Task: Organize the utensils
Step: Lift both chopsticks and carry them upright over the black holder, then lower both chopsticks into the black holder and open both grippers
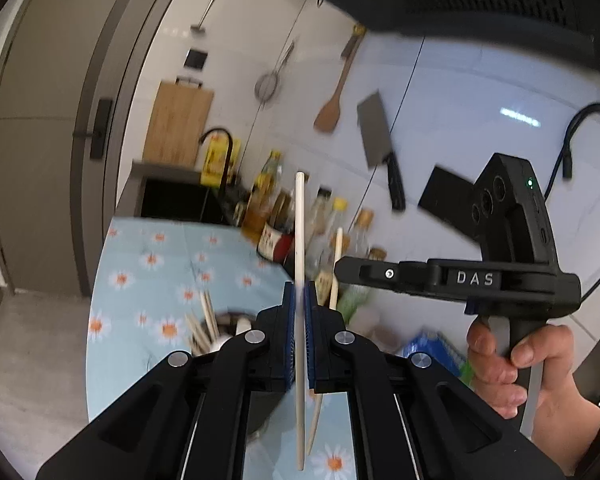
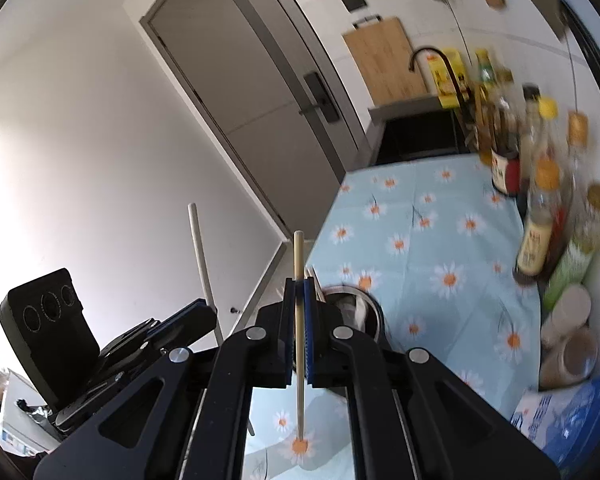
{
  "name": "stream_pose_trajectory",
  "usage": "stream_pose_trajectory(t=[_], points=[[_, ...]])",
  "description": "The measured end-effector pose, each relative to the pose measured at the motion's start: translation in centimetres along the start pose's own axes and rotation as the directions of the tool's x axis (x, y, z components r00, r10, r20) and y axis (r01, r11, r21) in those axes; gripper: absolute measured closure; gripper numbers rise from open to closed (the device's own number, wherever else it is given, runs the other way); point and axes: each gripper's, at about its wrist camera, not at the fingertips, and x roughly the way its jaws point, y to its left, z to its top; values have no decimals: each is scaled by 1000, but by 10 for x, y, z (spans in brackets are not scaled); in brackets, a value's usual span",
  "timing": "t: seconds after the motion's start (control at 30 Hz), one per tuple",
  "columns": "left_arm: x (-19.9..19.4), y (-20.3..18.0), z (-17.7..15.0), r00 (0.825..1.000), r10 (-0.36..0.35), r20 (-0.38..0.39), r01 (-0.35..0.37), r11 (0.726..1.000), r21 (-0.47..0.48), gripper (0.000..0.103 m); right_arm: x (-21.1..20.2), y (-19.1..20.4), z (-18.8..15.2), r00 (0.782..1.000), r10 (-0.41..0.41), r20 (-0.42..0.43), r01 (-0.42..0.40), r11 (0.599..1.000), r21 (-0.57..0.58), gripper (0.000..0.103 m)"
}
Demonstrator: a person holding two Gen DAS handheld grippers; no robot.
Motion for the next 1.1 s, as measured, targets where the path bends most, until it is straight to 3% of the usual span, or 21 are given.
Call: stream_pose_trajectory(t=[0.4, 0.83, 0.9, 0.97, 1.1], points=[[23, 21, 29, 994, -38, 107, 36, 999, 19, 99, -1, 21, 50, 994, -27, 106, 39, 993, -109, 98], [64, 37, 15, 998, 4, 58, -3, 1000, -3, 98, 28, -7, 51, 991, -51, 122, 66, 991, -118, 97], [69, 41, 11, 999, 17, 44, -17, 1000, -19, 98, 33, -9, 48, 992, -58, 109, 72, 990, -125, 93], [70, 42, 9, 999, 27, 36, -26, 999, -23, 98, 36, -11, 45, 993, -53, 104, 65, 991, -115, 66], [69, 43, 7, 999, 34, 24, -34, 999, -28, 98, 35, -15, 42, 993, -56, 105, 67, 992, -103, 63]])
